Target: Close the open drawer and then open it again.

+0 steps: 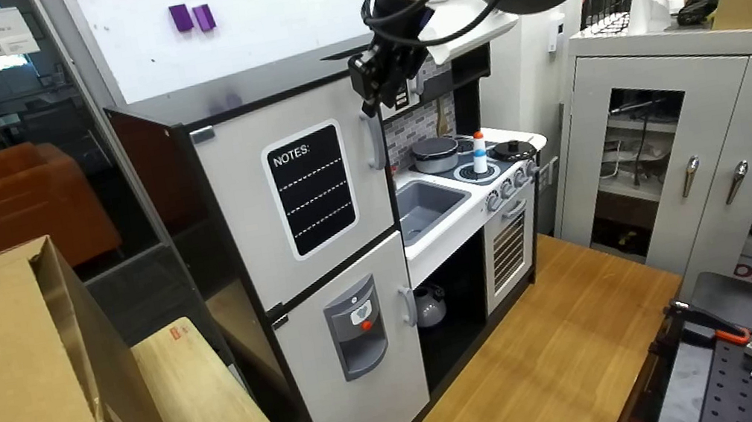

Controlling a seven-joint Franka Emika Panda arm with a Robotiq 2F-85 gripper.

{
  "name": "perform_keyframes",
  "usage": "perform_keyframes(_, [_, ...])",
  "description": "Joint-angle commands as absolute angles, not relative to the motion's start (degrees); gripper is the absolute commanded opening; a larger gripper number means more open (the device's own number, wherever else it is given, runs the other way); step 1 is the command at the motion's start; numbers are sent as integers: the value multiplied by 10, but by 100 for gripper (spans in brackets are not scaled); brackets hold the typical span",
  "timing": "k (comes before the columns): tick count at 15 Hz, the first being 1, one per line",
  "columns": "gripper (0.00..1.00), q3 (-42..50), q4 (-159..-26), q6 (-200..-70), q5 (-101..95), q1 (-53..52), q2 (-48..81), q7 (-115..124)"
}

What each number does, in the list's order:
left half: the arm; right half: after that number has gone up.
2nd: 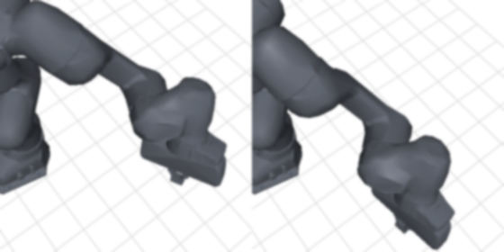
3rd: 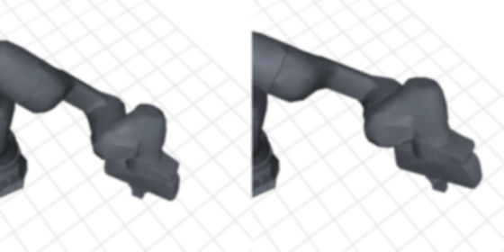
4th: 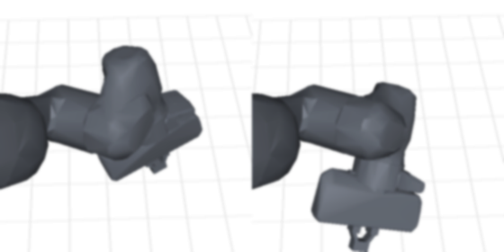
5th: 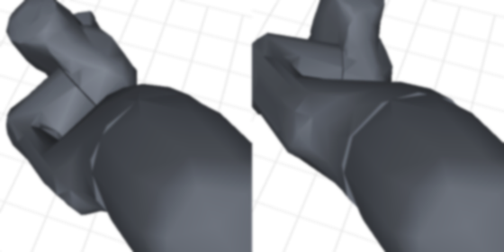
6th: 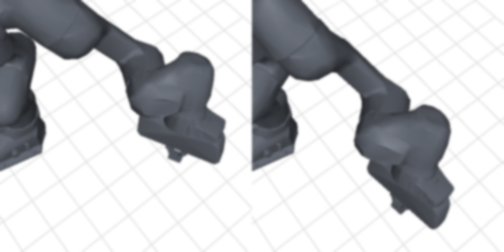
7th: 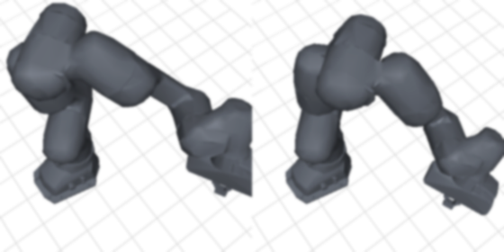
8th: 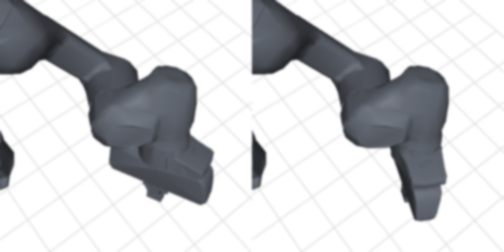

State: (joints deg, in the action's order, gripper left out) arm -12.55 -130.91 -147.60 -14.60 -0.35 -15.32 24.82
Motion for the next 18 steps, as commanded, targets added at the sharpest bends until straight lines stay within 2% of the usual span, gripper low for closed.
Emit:
perform_keyframes(1, [69,-125,-1310,-1474,-148,-4,-160,244])
perform_keyframes(2, [74,-126,-1313,-1471,-152,-2,-165,247])
perform_keyframes(5, [98,-124,-1326,-1464,-144,-4,-184,245])
perform_keyframes(18, [100,-137,-1429,-1440,-145,31,-322,266])
